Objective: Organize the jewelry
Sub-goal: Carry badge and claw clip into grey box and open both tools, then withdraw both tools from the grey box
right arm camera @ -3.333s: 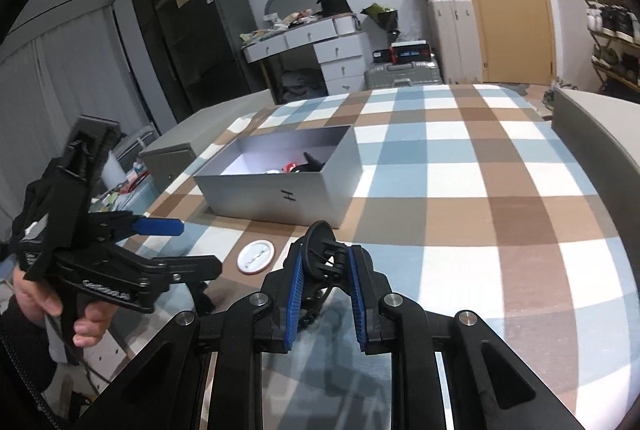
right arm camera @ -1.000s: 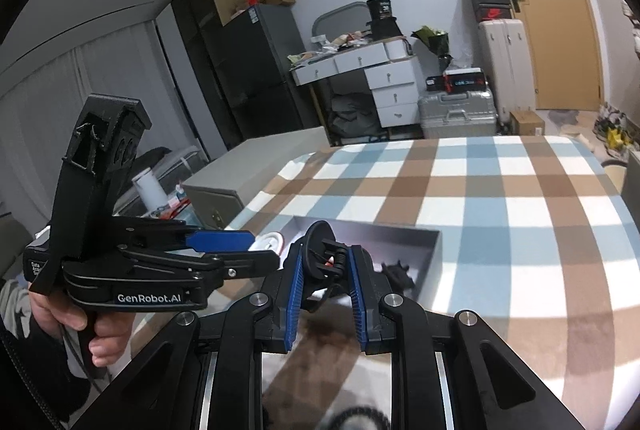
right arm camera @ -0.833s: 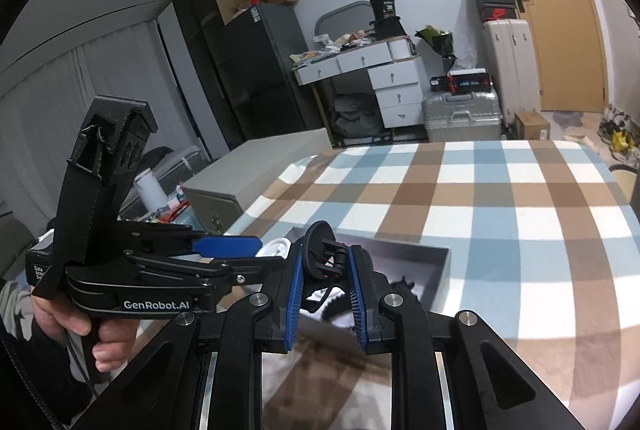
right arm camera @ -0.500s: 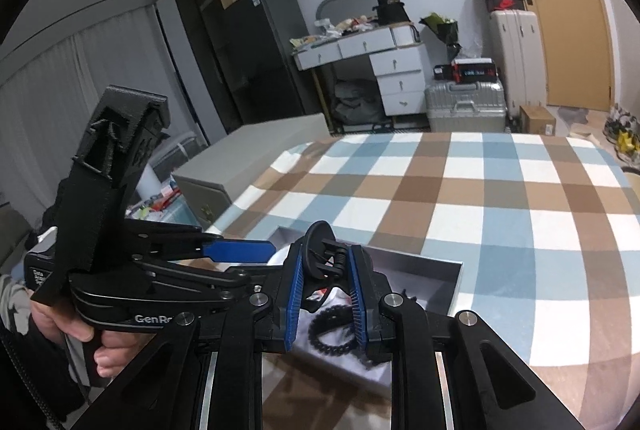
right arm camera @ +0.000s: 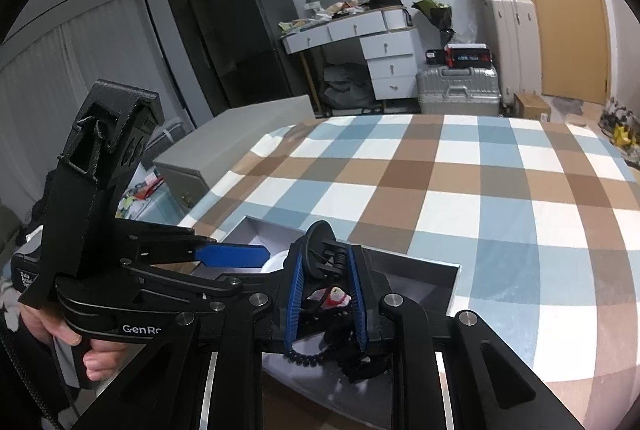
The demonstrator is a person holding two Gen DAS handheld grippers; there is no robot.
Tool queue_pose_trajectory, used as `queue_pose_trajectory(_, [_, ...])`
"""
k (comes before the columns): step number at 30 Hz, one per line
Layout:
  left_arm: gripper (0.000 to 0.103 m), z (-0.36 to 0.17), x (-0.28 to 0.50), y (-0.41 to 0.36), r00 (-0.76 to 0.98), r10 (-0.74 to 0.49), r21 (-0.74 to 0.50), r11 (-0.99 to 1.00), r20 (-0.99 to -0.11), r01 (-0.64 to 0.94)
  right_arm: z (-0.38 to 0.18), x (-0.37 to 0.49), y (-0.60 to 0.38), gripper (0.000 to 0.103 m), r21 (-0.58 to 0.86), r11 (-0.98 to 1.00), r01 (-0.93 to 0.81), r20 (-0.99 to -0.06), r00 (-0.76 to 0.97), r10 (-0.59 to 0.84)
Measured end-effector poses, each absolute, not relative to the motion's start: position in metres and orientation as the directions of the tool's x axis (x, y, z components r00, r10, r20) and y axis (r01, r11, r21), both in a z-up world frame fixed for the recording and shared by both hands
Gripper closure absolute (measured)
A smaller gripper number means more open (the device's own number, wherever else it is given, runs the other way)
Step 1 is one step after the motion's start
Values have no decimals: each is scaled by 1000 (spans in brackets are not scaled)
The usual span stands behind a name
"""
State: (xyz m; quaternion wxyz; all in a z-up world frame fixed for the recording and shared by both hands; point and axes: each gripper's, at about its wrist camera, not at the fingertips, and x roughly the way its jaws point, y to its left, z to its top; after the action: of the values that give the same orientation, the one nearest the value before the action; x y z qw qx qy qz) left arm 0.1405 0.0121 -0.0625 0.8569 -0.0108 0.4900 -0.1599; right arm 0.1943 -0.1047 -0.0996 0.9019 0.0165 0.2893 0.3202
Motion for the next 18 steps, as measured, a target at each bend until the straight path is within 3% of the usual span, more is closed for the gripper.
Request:
queue_pose_trajectory(8, [65, -62, 141, 15, 474, -310, -201, 942, -824, 268, -102, 200, -110, 77, 264, 787, -557, -510, 612, 604])
queue_pose_trajectory(10, [64, -60, 139, 15, 484, -309, -199, 943, -819, 266, -102, 199, -113, 73, 272, 788, -552, -511, 611, 605])
queue_pose_trajectory(12, [60, -59, 137, 17, 494, -312, -202, 943, -812, 264, -101, 196, -117, 53, 281, 792, -543, -499, 622, 604])
queue_pose_trajectory(13, [53, -58, 136, 17, 497, -315, -204, 942, -808, 266, -101, 195, -118, 50, 284, 791, -542, -492, 625, 606])
queue_pose_trajectory(18, [49, -53, 129, 16, 519, -301, -182, 946, -800, 268, -94, 188, -126, 49, 298, 792, -533, -473, 638, 608])
